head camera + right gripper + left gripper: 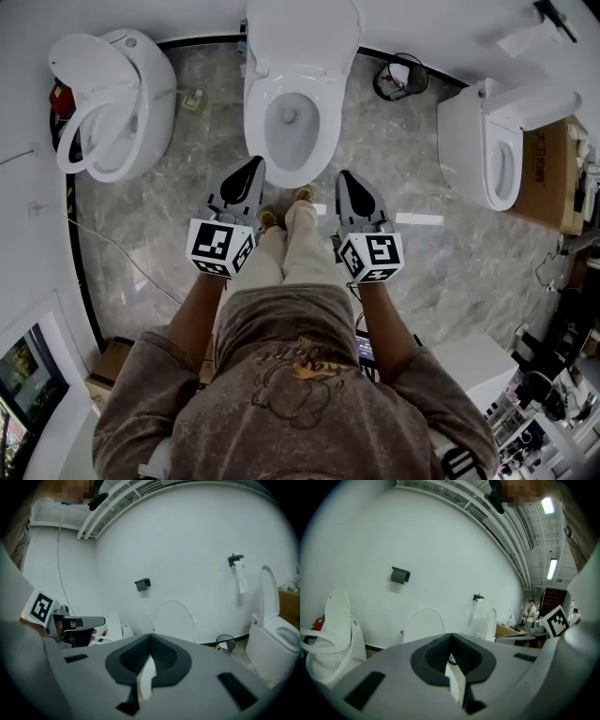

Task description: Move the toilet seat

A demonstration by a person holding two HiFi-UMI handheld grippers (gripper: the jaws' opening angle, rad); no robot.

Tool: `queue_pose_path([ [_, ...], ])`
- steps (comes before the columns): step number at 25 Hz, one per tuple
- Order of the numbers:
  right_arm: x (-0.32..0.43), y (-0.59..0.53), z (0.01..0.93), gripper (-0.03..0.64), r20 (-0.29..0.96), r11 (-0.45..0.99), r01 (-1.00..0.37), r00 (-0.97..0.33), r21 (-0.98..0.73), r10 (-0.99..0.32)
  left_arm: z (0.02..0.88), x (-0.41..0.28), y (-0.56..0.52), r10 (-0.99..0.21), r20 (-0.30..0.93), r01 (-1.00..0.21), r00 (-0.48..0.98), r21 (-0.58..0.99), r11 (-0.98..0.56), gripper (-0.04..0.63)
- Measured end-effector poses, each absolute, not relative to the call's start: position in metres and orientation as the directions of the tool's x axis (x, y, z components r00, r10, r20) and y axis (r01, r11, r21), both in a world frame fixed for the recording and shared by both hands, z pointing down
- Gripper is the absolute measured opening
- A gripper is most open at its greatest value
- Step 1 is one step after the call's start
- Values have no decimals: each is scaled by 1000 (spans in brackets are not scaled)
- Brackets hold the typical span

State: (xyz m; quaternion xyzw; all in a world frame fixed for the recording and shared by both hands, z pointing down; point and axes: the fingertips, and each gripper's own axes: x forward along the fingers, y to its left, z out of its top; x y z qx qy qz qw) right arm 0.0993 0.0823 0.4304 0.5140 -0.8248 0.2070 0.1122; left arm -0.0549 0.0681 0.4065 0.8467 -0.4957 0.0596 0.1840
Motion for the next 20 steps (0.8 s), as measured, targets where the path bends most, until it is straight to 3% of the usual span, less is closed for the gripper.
queue_pose_path([
  [20, 76, 65, 547, -2, 486, 388, -888, -461, -249, -743, 529, -59, 46, -800, 368, -879, 473, 262, -399, 9],
])
